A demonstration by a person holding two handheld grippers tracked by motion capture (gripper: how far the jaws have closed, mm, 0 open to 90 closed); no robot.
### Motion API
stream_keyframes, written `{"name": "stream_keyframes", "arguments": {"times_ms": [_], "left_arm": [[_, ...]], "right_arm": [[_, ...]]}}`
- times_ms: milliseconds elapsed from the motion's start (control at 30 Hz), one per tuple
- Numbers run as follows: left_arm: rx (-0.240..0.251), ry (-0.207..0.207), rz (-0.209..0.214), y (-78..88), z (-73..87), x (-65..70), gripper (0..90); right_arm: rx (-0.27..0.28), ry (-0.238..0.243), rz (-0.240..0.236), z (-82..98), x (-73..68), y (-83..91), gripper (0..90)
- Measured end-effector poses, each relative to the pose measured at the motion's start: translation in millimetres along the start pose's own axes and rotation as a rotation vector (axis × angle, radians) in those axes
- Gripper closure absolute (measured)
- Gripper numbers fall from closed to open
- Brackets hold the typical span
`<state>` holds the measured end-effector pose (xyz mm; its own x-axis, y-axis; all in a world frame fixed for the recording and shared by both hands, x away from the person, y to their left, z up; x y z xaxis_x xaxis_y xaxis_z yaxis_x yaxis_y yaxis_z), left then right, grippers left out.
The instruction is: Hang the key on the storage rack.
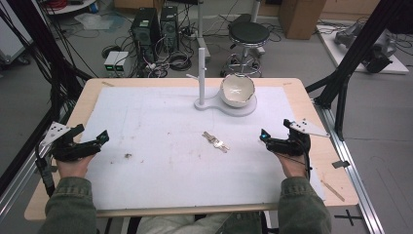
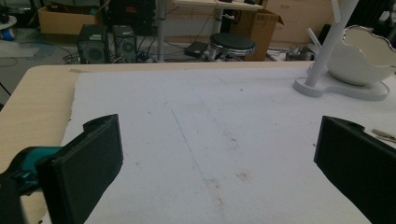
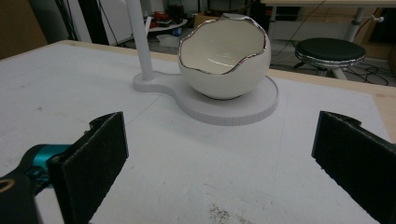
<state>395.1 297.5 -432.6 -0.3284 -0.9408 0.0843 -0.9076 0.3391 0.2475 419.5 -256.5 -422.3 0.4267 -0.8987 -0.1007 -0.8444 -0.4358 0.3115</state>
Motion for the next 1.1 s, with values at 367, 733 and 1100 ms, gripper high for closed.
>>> {"name": "stream_keyframes", "arguments": {"times_ms": [367, 733, 1100], "left_arm": [[-0.009, -0.003, 0.001, -0.6, 1.7, -0.1, 1.7], [-0.016, -0.008, 0.004, -1.4, 2.7, 0.9, 1.7], [-0.016, 0.005, 0.003, -0.9, 3.1, -0.8, 1.7]], "right_arm": [[-0.005, -0.006, 0.000, 0.6, -0.2, 0.1, 2.6], [-0.013, -0.009, -0.008, 1.5, -3.0, -0.8, 2.6], [-0.060, 0.008, -0.055, 5.0, -19.2, -11.9, 2.6]]}}
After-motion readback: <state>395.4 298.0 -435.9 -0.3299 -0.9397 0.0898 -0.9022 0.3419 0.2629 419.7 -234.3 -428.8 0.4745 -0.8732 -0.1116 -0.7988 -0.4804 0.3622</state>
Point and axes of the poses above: each handheld gripper's, and its own axes: y roughly backward along the jaws, z roughly out of its underside, x roughly to its right, the point moved 10 cm from there along -y, roughly forward along the jaws, and after that the axes turned 4 degrees about -y, right-handed, at the moved point
